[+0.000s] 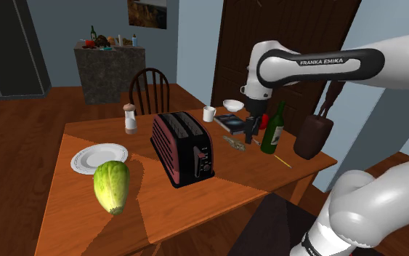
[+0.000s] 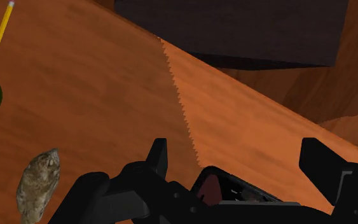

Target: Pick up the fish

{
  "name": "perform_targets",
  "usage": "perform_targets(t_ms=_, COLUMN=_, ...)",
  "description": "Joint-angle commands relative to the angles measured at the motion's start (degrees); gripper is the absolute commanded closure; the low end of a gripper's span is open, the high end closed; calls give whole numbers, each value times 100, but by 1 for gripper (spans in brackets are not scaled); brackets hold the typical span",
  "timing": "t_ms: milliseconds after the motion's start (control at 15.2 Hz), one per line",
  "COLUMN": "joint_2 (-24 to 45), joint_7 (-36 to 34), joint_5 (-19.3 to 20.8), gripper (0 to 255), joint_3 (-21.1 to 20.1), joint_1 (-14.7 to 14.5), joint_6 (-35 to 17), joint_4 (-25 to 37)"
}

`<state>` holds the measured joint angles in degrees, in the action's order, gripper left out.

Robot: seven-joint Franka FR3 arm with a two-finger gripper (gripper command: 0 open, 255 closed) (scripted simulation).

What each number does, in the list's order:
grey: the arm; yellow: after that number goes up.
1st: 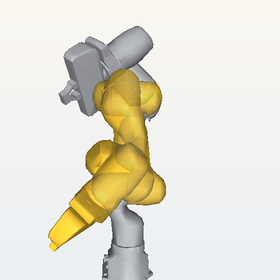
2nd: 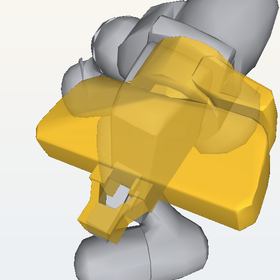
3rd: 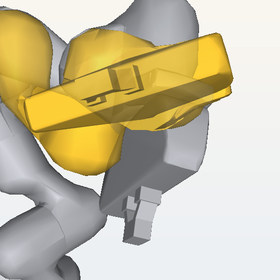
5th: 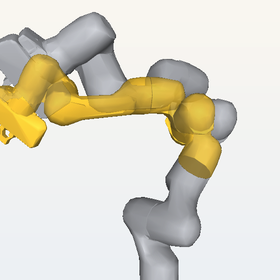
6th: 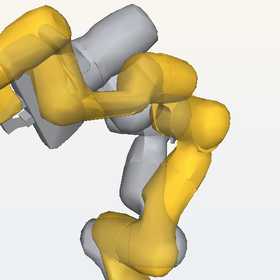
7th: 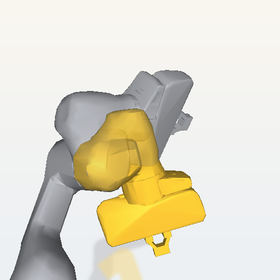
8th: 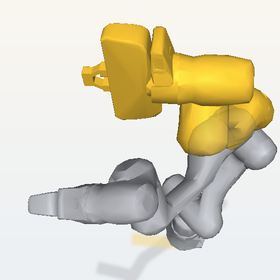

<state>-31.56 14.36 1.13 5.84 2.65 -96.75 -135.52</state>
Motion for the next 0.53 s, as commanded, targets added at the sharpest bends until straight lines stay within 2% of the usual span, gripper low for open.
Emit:
perform_targets(t_ms=0, joint_2=318, joint_7=170, joint_5=62, gripper=0, joint_3=182, joint_1=84, joint_6=-247, joint_4=87)
perform_targets(t_ms=462, joint_2=1585, joint_7=709, joint_5=26, gripper=0, joint_3=728, joint_1=287, joint_6=-1021, joint_4=594)
